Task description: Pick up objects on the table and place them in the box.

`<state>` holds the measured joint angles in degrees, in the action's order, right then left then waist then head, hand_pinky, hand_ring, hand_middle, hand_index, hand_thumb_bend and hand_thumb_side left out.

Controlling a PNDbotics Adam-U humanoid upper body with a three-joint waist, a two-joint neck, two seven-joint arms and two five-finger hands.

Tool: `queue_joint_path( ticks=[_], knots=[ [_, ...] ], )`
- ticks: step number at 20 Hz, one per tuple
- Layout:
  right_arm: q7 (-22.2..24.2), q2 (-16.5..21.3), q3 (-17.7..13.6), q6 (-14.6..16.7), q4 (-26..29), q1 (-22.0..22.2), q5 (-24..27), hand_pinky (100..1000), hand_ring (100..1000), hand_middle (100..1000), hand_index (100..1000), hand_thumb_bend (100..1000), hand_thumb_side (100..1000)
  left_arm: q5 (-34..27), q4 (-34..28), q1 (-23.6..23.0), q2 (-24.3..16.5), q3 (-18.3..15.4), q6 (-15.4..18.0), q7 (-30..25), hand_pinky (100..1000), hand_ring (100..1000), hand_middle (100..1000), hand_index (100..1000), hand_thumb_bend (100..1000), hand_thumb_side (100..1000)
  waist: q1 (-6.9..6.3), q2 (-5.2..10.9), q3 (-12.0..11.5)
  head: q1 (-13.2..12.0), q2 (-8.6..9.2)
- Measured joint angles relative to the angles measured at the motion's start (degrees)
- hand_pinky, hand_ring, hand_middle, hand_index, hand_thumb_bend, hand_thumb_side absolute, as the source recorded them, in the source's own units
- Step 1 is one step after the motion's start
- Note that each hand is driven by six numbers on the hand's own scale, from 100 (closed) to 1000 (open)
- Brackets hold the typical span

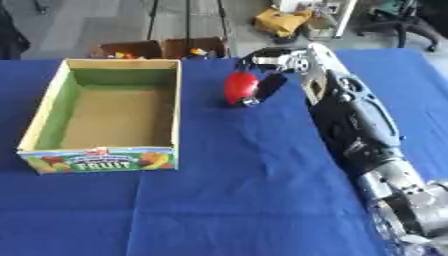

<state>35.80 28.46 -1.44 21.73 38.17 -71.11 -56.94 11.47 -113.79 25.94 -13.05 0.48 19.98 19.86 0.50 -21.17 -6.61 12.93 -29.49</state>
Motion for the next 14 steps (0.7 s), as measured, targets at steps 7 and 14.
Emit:
queue_joint_path(
  ticks=[7, 14],
  knots=[
    [-0.7, -0.1, 0.0, -0.1, -0.6, 0.0, 0.0, 839, 929, 916, 1000, 436, 473, -0.1, 0.0, 0.3, 0.0, 0.0, 0.0, 0.0, 722, 905, 767, 805, 100, 1000, 0.21, -0.41, -0.2, 0.4, 0.65],
    [-1.6, -0.2, 0.0, -0.7, -1.7, 0.0, -0.4, 819, 907, 915, 1000, 351, 427, -0.1, 0.0, 0.3, 0.0, 0.0, 0.0, 0.0, 722, 906, 766, 804, 100, 1000, 0.31, -0.85, -0.5, 0.6, 0.97]
  ],
)
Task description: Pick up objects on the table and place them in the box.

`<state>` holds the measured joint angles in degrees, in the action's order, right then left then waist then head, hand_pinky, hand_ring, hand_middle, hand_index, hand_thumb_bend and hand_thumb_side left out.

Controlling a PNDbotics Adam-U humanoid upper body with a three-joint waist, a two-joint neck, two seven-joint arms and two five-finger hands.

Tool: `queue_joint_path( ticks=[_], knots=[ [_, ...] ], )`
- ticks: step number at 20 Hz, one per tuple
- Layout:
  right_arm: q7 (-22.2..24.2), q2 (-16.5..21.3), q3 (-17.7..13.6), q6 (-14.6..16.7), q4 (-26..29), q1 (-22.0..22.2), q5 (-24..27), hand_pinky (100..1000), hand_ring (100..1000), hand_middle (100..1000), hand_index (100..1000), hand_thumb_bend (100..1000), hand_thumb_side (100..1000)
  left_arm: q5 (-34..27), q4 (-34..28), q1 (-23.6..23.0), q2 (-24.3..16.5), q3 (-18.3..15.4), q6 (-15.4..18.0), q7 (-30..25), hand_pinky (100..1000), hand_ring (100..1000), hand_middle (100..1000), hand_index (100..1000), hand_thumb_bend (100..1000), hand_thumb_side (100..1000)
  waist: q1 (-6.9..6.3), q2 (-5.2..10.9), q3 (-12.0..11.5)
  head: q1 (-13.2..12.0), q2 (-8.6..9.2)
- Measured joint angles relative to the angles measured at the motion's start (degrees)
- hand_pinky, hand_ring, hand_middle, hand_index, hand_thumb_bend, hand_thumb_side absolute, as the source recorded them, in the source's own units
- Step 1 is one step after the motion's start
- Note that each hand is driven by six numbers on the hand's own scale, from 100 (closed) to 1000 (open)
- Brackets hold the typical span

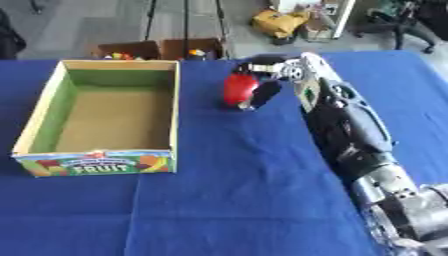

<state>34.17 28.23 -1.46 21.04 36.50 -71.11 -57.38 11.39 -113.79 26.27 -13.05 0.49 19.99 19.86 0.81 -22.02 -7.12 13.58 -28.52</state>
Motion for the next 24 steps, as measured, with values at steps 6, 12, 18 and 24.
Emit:
queue_joint_path(
  ticks=[6, 12, 18, 24],
  knots=[
    [-0.1, -0.2, -0.6, -0.8, -0.4, -0.1, 0.3, 793, 878, 911, 1000, 308, 388, 0.0, 0.0, 0.1, 0.0, 0.0, 0.0, 0.0, 723, 907, 766, 803, 100, 1000, 0.0, -0.26, 0.0, 0.2, 0.33],
    [0.4, -0.2, -0.7, -1.5, -0.4, -0.3, 2.1, 734, 818, 868, 1000, 232, 379, -0.1, 0.0, 0.1, 0.0, 0.0, -0.1, 0.1, 723, 908, 762, 802, 100, 1000, -0.18, -0.59, -0.1, 0.5, 0.35],
    [-0.2, -0.2, -0.7, -2.0, -0.4, -0.4, 3.8, 660, 725, 782, 933, 221, 354, -0.1, 0.0, 0.1, 0.0, 0.0, -0.2, 0.2, 723, 910, 760, 801, 100, 1000, -0.33, -0.78, -0.1, 0.5, 0.35],
    [-1.9, -0.2, -0.7, -2.4, -0.4, -0.5, 4.1, 610, 666, 726, 881, 204, 275, -0.1, 0.0, 0.1, 0.0, 0.0, -0.4, 0.4, 723, 910, 758, 798, 100, 1000, -0.29, -0.99, -0.3, 0.9, 0.42]
  ],
)
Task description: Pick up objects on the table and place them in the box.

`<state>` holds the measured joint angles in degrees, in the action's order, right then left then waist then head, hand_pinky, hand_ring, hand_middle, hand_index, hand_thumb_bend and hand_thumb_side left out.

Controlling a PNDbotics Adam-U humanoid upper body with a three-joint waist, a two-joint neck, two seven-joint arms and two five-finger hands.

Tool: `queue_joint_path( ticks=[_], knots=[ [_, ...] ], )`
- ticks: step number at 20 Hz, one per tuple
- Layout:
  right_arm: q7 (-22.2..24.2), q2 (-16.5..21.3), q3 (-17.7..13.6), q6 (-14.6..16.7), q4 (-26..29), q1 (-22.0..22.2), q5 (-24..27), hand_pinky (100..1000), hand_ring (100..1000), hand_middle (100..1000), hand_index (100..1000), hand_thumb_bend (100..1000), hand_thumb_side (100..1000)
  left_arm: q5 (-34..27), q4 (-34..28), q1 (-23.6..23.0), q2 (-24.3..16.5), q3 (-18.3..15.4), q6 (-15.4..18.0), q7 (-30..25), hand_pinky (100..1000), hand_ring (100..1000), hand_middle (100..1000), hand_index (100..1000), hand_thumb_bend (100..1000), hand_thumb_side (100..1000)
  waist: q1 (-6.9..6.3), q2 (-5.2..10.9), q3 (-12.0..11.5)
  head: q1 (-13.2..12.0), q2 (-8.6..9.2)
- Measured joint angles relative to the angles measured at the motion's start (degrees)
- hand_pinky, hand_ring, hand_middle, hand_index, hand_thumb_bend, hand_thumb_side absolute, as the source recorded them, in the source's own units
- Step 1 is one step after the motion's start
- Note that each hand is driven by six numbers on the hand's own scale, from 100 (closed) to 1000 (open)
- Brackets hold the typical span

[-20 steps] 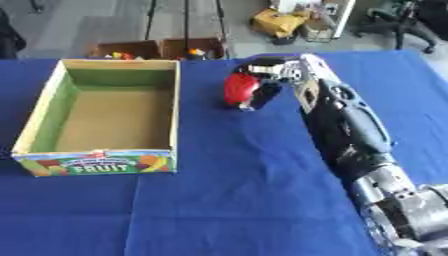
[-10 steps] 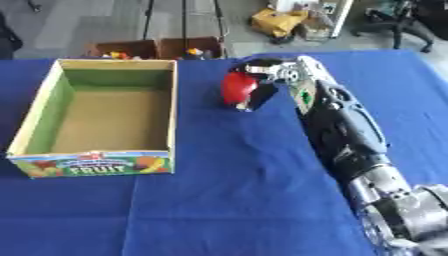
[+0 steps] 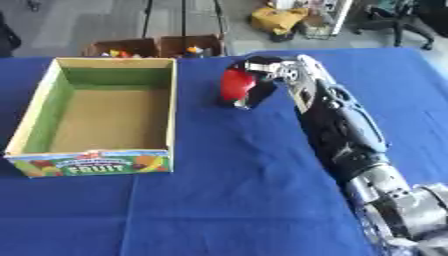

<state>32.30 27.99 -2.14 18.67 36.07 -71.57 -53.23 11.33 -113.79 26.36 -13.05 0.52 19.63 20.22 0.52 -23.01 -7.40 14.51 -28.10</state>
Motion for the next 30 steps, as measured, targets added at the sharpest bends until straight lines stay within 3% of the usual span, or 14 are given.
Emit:
queue_joint_path(
  ticks=[7, 10, 13, 19, 30],
  knots=[
    [-2.1, -0.1, 0.0, -0.5, -0.1, 0.0, 0.5, 600, 625, 665, 812, 201, 232, 0.0, 0.0, 0.0, 0.0, 0.0, -0.1, 0.1, 723, 910, 755, 797, 100, 1000, -0.01, -0.19, 0.0, 0.1, 0.15],
    [-3.0, -0.1, 0.0, -0.6, -0.3, 0.0, 1.1, 588, 610, 595, 755, 193, 245, 0.0, 0.0, 0.0, 0.0, 0.0, -0.1, 0.1, 722, 910, 753, 796, 100, 1000, -0.01, -0.27, 0.0, 0.1, 0.16],
    [-3.4, -0.2, 0.1, -0.7, -0.3, 0.0, 1.8, 590, 615, 601, 762, 207, 249, 0.0, 0.0, 0.0, 0.0, 0.0, -0.1, 0.1, 722, 910, 752, 796, 100, 1000, -0.01, -0.27, 0.0, 0.1, 0.17],
    [-3.4, -0.6, 0.1, -0.7, -0.3, 0.0, 2.2, 579, 600, 530, 735, 214, 274, -0.1, 0.0, 0.0, 0.0, 0.0, -0.2, 0.2, 722, 910, 752, 795, 100, 1000, 0.0, -0.32, -0.1, 0.6, 0.5],
    [-6.3, -0.6, 0.4, -0.4, 0.4, -0.1, 3.3, 528, 543, 436, 604, 165, 270, -0.2, 0.0, 0.0, 0.0, 0.0, -0.3, 0.3, 721, 909, 751, 794, 100, 1000, 0.03, -0.31, 0.2, 0.5, 0.42]
  ],
)
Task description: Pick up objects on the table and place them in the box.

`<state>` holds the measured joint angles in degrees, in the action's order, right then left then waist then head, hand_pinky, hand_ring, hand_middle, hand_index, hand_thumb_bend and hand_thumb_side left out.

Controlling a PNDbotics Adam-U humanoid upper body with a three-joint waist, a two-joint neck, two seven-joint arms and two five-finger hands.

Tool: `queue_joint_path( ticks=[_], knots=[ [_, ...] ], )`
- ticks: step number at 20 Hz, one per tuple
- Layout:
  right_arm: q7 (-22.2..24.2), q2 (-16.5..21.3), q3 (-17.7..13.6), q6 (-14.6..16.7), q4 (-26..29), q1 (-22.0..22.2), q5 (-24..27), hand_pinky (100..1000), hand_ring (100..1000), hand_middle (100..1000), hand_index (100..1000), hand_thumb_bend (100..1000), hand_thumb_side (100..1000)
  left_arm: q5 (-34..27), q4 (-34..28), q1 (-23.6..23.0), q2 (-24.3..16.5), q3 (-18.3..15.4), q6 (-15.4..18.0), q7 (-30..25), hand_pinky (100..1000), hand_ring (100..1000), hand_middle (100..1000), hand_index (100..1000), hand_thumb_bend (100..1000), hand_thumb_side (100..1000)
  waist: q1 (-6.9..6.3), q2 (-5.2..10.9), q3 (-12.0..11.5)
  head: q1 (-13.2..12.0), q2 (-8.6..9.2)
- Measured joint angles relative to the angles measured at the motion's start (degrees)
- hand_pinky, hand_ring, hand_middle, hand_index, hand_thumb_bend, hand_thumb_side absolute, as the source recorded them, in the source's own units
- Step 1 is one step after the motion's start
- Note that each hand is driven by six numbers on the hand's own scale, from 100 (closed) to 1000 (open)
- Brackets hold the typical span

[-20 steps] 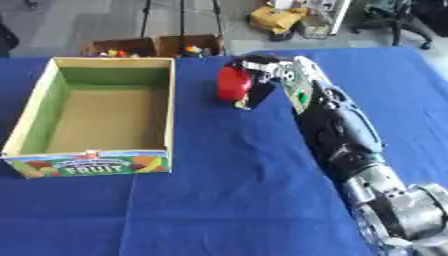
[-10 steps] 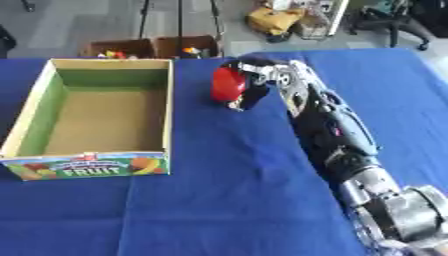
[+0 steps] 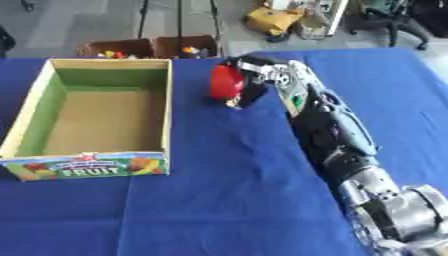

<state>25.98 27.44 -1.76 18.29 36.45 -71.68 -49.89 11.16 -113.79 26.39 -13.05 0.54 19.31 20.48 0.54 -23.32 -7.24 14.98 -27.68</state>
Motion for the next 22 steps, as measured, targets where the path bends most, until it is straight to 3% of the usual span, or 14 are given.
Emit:
queue_joint_path(
  ticks=[10, 22],
  knots=[
    [-2.0, 0.4, 0.1, 0.1, 2.9, -1.9, 0.7, 524, 535, 425, 603, 127, 296, -0.1, 0.0, -0.6, 0.0, 0.0, -0.4, 0.0, 722, 907, 752, 795, 100, 1000, -0.05, 1.71, 1.1, -1.3, -0.63],
    [-0.1, 1.0, 3.9, 0.2, 11.6, -3.5, 8.7, 515, 525, 417, 590, 104, 300, -0.3, 0.0, -0.7, 0.0, 0.0, -0.5, -0.1, 723, 904, 752, 796, 100, 1000, 0.31, 3.7, 1.6, -2.9, -1.57]
  ],
)
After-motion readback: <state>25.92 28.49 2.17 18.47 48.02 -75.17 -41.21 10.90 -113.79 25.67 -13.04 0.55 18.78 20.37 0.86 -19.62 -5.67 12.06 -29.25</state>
